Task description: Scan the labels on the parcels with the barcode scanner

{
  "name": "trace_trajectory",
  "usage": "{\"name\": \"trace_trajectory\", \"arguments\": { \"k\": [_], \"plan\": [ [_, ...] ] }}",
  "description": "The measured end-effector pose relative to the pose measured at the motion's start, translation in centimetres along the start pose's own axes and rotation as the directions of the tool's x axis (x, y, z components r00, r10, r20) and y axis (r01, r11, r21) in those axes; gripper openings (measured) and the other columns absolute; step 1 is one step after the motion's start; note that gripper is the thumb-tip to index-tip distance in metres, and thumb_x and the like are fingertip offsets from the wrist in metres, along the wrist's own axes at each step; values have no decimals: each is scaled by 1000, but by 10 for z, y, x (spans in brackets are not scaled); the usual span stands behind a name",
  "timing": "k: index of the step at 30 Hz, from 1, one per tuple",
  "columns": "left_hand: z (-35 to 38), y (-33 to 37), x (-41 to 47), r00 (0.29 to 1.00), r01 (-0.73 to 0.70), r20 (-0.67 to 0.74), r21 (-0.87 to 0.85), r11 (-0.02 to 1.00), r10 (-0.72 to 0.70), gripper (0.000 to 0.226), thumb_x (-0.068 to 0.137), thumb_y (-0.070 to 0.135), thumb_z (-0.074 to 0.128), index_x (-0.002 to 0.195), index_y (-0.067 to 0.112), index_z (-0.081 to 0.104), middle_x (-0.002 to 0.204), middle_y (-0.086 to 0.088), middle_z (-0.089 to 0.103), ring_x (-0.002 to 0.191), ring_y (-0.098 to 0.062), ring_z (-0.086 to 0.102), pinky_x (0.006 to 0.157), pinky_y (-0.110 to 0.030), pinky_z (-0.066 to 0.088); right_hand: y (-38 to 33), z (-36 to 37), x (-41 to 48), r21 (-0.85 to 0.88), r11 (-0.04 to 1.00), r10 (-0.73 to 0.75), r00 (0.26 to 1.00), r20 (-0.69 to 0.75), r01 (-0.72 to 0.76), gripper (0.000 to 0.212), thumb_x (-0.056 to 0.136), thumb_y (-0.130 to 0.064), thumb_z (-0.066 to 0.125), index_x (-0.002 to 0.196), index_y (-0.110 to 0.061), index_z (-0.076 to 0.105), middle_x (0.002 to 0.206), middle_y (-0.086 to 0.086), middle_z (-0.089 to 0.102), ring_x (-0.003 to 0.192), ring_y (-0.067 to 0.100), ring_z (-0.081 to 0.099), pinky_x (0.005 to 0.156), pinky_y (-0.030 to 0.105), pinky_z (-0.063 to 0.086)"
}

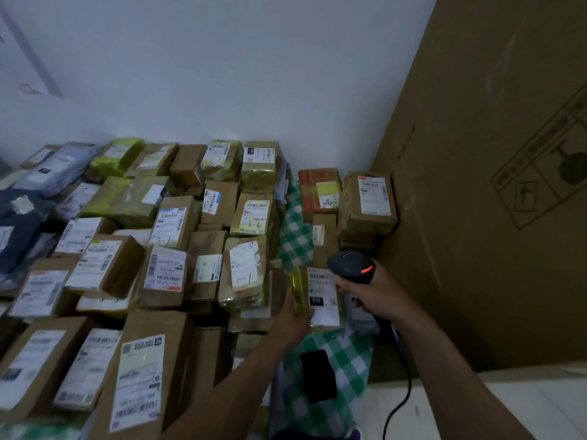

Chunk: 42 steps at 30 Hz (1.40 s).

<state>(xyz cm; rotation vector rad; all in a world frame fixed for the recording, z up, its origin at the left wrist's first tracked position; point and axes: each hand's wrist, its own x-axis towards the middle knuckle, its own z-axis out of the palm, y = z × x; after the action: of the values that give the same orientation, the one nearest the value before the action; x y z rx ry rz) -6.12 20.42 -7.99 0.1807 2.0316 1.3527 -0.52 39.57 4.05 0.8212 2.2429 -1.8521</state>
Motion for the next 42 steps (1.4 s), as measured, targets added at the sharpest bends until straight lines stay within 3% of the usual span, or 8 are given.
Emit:
{"name": "trace_trajectory", "arguments": {
  "k": [10, 14, 18, 23, 27, 34, 37, 42],
  "plan": [
    [12, -9, 26, 996, 66, -81, 541, 839, -27, 81, 98, 9, 56, 164, 17, 10, 153, -14, 45, 130, -30, 53, 108, -39, 47, 20, -14, 7, 12, 998, 66, 997, -37, -66, 34, 90, -28, 81, 116, -32, 61, 96, 6, 75, 60, 12, 64, 58, 31, 51],
    [25, -4, 31, 984, -61, -80, 689, 722, 159, 83, 98, 21, 64, 164, 25, 14, 170, -12, 10, 157, -35, 11, 126, -46, 23, 28, -22, 3, 28, 995, 98, 993, -62, -96, 45, 90, -26, 81, 129, -25, 60, 108, 5, 75, 71, 9, 68, 52, 19, 50],
    [25, -7, 67, 985, -172, 125, 789, 590, 119, 93, 95, 48, 66, 165, 29, 6, 172, -5, -6, 157, -36, -13, 127, -49, -1, 40, -26, 3, 53, 995, 93, 990, -103, -88, 41, 87, -28, 84, 124, -21, 67, 102, 7, 76, 81, 19, 70, 65, 32, 54],
    [32, -19, 79, 989, -116, 149, 728, 675, 10, 105, 86, 59, 72, 164, 36, 5, 172, 2, -14, 157, -34, -15, 126, -47, 7, 53, -27, 10, 54, 992, 119, 985, -126, -113, 49, 84, -32, 86, 128, -24, 66, 112, 4, 75, 101, 25, 71, 88, 45, 59],
    [34, -16, 68, 999, -20, 35, 721, 692, -7, 102, 90, 46, 68, 165, 30, 1, 171, -1, -17, 158, -29, -16, 127, -43, 4, 54, -26, 11, 73, 988, 140, 984, -112, -133, 40, 89, -25, 82, 125, -19, 67, 106, 9, 76, 85, 22, 69, 67, 29, 53],
    [54, -12, 66, 993, -65, -24, 720, 691, 118, 93, 94, 33, 64, 163, 7, 8, 171, -19, 0, 158, -36, -5, 128, -43, 6, 64, -38, 14, 82, 987, 147, 975, -166, -135, 13, 91, -21, 79, 94, -13, 69, 57, -6, 62, 54, 9, 58, 47, 17, 45],
    [76, 7, 71, 972, -227, 52, 473, 851, 231, 72, 92, 18, 69, 156, 13, 35, 158, -7, 34, 147, -24, 32, 118, -31, 30, 68, -43, 16, 78, 990, 128, 975, -184, -115, 24, 91, -19, 79, 112, -20, 67, 75, -10, 65, 68, 3, 60, 53, 10, 44],
    [112, 14, 85, 969, 190, 107, 241, 952, -221, 39, 101, 16, 58, 139, 11, 50, 130, -12, 63, 114, -28, 66, 85, -34, 59, 82, -42, 19, 65, 988, 152, 959, -240, -141, 54, 86, -29, 84, 134, -21, 60, 114, 5, 73, 98, 22, 70, 82, 36, 59]
  ]
}}
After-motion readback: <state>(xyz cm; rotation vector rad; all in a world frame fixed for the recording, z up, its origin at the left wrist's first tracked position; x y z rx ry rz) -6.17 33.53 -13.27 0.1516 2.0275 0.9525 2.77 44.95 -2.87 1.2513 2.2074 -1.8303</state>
